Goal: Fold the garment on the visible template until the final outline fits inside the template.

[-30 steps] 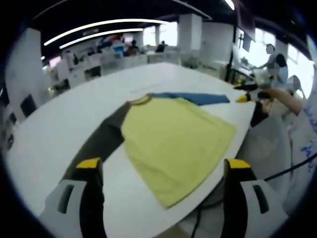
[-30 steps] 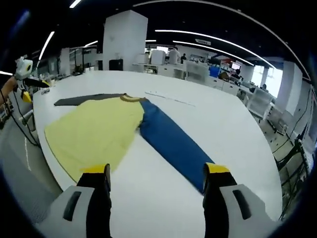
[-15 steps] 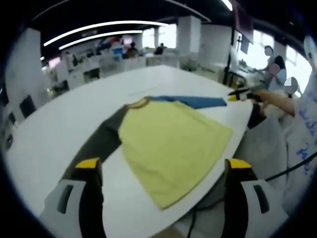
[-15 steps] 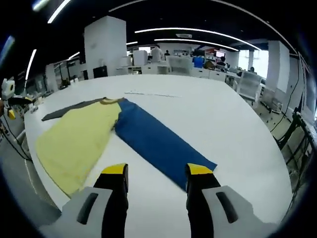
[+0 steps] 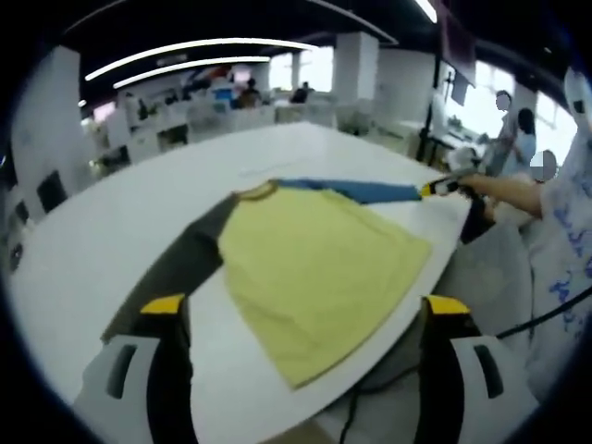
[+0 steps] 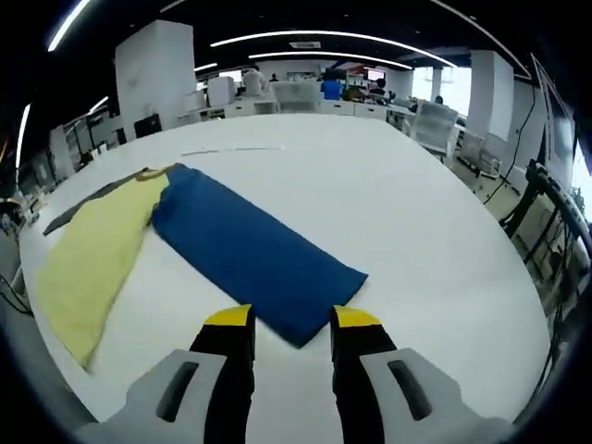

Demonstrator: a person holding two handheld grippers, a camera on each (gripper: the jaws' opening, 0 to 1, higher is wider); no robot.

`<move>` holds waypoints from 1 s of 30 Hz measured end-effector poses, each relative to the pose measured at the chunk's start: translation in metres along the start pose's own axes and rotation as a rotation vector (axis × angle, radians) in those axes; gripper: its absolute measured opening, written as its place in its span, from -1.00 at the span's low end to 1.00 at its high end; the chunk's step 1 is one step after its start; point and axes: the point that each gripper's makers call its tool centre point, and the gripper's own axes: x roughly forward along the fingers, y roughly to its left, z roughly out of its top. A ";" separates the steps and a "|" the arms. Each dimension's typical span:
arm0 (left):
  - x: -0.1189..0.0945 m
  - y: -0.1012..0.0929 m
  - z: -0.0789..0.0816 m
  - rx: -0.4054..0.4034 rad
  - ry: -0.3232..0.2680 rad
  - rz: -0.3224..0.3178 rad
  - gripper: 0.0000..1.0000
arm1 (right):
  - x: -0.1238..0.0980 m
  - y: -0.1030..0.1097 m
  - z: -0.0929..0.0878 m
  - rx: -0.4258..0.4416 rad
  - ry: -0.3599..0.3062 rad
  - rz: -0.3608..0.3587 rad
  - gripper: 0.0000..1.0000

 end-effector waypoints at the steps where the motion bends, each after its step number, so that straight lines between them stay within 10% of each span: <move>1: -0.001 -0.001 0.000 0.006 0.004 0.000 0.99 | 0.001 -0.002 0.000 0.008 0.001 -0.003 -0.36; 30: -0.005 0.003 0.000 0.004 0.022 0.026 0.99 | 0.029 -0.026 -0.012 -0.012 0.043 -0.041 -0.56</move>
